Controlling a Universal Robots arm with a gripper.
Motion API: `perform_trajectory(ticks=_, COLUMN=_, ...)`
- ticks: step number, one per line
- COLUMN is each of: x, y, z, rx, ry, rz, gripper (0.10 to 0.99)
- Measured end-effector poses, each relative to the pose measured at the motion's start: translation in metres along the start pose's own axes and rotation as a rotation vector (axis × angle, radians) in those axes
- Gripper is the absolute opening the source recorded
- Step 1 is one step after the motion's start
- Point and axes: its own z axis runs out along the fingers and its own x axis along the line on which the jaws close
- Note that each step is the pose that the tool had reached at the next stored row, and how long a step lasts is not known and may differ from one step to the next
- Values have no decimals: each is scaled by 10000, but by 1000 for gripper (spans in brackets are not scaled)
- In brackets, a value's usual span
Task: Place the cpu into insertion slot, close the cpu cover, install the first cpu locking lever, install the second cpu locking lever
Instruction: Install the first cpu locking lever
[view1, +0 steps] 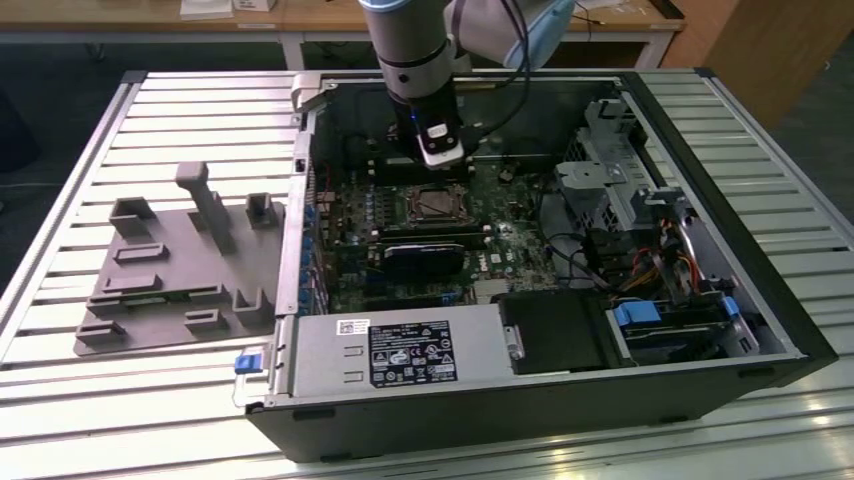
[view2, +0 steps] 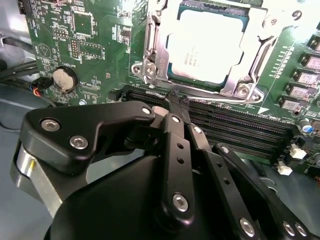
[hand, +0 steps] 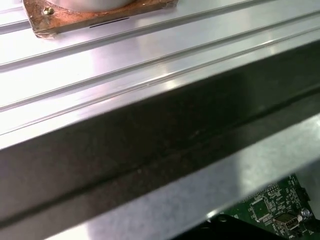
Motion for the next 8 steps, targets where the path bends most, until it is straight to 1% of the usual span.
perform_trajectory(ticks=4, x=1, y=0, z=6, rx=62, ry=-35, rz=81, gripper=102)
perform_trajectory(ticks=8, x=3, y=-2, z=16, rx=101, ry=-61, rz=148, gripper=102)
